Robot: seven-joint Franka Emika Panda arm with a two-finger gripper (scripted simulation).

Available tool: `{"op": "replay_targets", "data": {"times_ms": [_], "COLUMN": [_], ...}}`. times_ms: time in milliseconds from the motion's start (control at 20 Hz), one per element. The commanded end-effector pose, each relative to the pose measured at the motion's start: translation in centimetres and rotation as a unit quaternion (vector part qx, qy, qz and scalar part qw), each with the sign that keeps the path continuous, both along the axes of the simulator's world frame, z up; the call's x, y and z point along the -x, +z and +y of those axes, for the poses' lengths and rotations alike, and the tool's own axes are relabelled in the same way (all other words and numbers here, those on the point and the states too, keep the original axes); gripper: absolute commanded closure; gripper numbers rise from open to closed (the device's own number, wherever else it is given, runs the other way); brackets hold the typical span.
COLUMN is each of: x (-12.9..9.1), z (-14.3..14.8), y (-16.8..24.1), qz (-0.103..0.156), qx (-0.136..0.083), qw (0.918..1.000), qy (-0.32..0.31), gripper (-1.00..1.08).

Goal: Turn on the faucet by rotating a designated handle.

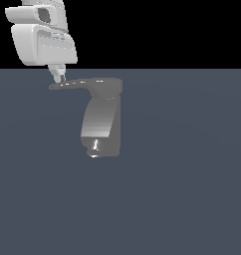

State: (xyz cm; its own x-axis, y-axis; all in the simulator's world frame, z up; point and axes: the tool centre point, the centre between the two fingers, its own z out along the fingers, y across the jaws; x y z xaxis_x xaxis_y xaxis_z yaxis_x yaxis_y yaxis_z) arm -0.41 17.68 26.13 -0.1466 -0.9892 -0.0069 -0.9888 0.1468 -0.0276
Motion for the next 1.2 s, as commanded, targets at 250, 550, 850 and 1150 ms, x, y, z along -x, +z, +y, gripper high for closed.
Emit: {"op": "replay_targets", "data": {"times_ms": [250, 550, 850, 1150], "x": [2.8, 3.0, 4.5, 6.0], "z": [0.5, -0.2, -1.2, -2.1], "y": [-1.3, -0.2, -0.4, -0.6], "qz": [0.014, 0.001, 0.003, 0.005], "qx": [0.001, 0.0, 0.0, 0.0], "qw": [0.9999, 1.0, 1.0, 1.0], "qy": [0.002, 0.001, 0.001, 0.002], "gripper": [1.08, 1.08, 1.08, 1.08]}}
